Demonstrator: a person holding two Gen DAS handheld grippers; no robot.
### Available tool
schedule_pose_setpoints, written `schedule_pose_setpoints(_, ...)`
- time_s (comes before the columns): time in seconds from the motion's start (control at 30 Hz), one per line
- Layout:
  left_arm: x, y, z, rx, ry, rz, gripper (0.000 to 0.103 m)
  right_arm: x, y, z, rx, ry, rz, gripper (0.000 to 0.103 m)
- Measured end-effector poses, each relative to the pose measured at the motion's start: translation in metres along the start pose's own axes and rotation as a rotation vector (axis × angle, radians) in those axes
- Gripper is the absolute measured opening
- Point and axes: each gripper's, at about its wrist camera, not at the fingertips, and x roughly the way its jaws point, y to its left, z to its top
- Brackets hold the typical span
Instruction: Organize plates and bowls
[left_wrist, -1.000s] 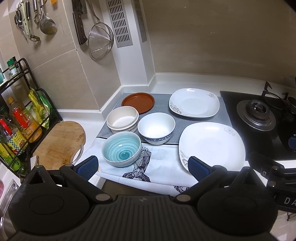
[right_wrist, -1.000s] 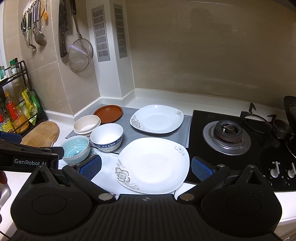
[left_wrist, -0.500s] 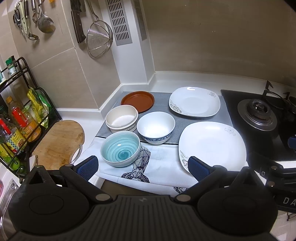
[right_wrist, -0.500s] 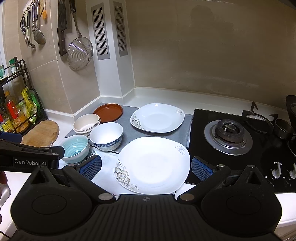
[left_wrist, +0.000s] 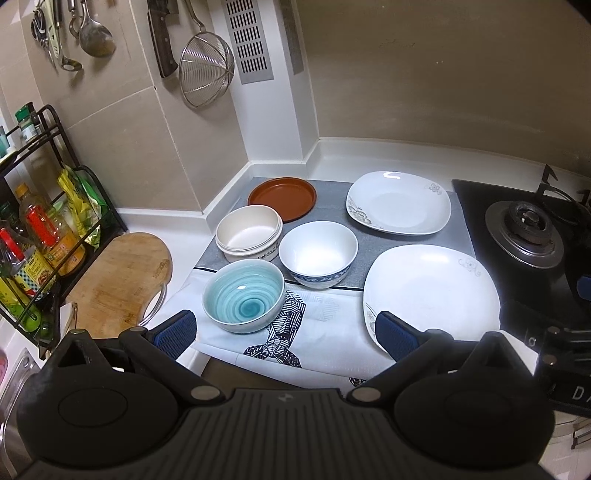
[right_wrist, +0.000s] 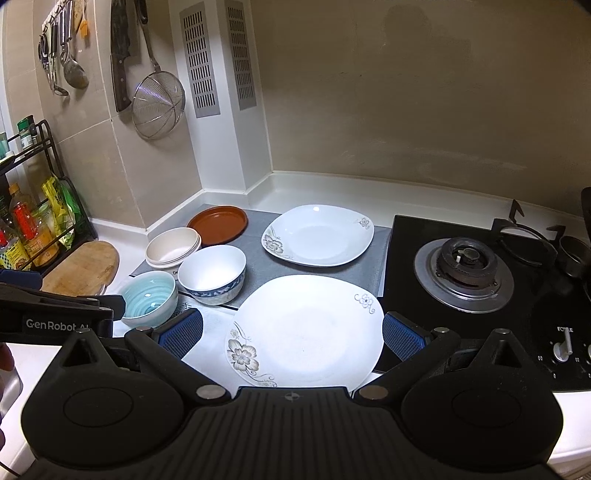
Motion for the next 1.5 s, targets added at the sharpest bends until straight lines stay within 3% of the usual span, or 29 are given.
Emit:
schedule_pose_setpoints(0.27,0.014,-0.004,0.006,-0.005,0.022,-0.004,0.103,0.013,-0.015,0.005,0.036,-0.003,-0.008,0.103)
schedule_pose_setpoints(0.43,0.035,0.001,0.014,-0.002,0.045,-0.04,0.103,0.011,-0.015,0.011,0.012,-0.128,-0.038,0.103)
schedule_pose_setpoints(0.53,0.057,0.006,0.021,0.024,0.049,-0.09,0.103,0.024,-0.015,0.018,0.016,-0.148,-0.043,0.103)
schedule_pose_setpoints(0.67,0.094,0.007,0.027,0.084,0.048,-0.195,0.103,0.061,-0.026,0.022,0.133,-0.038,-0.063,0.103)
schedule_pose_setpoints(0.87,0.156,-0.017,0.019,0.245,0.179,-0.454,0.103,0.109,-0.059,-0.006,0.34,0.167,-0.209,0.103)
schedule_pose_setpoints(0.93,0.175,-0.027,0.014,0.285,0.243,-0.505,0.103,0.116,-0.063,-0.015,0.395,0.192,-0.251,0.103)
schedule_pose_setpoints(1.07,0.207,-0.035,0.01,0.258,0.342,-0.616,0.103,0.121,-0.064,-0.027,0.464,0.203,-0.287,0.103)
schedule_pose_setpoints(1.27,0.234,-0.048,0.018,0.208,0.394,-0.655,0.103,0.135,-0.07,-0.03,0.467,0.214,-0.301,0.102)
schedule_pose_setpoints(1.33,0.239,-0.054,0.02,0.195,0.414,-0.665,0.103,0.145,-0.076,-0.03,0.468,0.24,-0.292,0.092)
schedule_pose_setpoints(1.5,0.255,-0.066,0.021,0.187,0.46,-0.676,0.103,0.166,-0.086,-0.028,0.451,0.275,-0.2,0.083)
